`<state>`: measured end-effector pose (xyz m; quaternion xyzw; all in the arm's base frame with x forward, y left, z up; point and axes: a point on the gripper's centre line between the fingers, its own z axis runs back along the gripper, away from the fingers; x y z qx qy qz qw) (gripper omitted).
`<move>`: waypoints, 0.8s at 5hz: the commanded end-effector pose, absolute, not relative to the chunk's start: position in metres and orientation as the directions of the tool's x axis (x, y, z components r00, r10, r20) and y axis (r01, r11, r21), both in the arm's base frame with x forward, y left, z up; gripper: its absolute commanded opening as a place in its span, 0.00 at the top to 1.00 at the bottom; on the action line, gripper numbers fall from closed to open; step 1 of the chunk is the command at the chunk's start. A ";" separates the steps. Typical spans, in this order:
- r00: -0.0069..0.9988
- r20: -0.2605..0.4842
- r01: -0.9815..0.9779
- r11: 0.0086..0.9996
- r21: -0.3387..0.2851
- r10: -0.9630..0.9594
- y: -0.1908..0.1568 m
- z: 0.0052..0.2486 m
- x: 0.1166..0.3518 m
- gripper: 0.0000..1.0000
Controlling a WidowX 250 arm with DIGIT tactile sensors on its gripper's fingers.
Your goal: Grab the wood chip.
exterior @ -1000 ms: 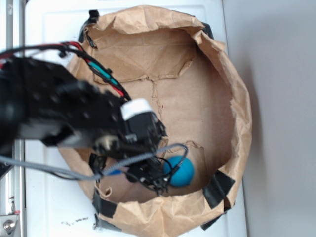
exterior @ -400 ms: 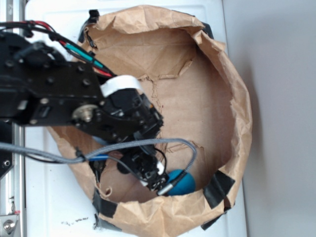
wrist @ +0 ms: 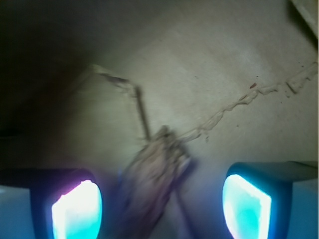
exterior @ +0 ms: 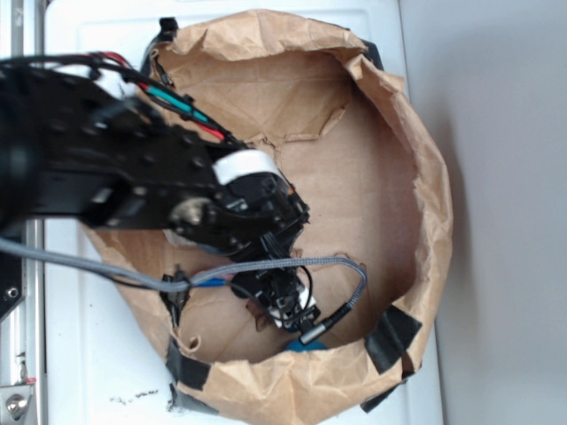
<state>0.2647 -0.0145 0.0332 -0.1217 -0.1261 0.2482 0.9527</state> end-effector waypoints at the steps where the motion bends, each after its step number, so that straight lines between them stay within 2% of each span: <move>1: 0.892 0.223 -0.349 0.912 -0.215 0.394 -0.013 0.011 0.268 0.00; 2: 0.893 0.202 -0.367 0.911 -0.189 0.402 -0.016 0.012 0.268 0.00; 3: 0.880 0.206 -0.391 0.898 -0.202 0.429 -0.016 0.016 0.268 0.92; 4: 0.861 0.252 -0.404 0.896 -0.185 0.441 -0.015 0.016 0.265 1.00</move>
